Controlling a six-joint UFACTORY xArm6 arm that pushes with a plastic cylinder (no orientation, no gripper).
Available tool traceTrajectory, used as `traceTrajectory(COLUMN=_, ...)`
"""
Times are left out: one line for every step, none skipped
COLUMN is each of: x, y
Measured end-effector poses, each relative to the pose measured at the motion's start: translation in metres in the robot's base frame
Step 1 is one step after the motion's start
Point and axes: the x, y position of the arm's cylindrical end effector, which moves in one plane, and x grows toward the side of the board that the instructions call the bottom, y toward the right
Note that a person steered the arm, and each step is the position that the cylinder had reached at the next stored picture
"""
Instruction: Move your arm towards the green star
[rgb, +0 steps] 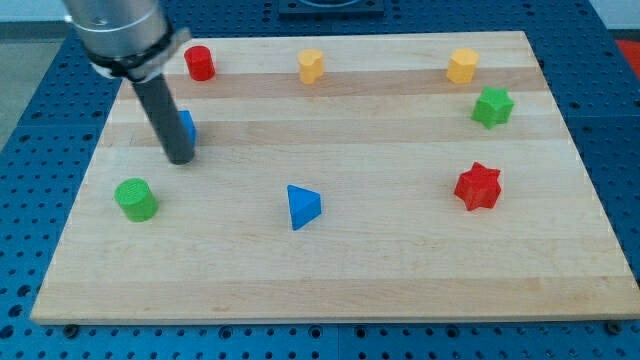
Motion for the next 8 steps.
traceTrajectory(x=0.001, y=0.057)
traceTrajectory(x=0.002, y=0.092)
traceTrajectory(x=0.024, y=0.093)
traceTrajectory(x=0.024, y=0.129)
traceTrajectory(x=0.024, y=0.162)
traceTrajectory(x=0.022, y=0.193)
traceTrajectory(x=0.002, y=0.230)
traceTrajectory(x=-0.012, y=0.282)
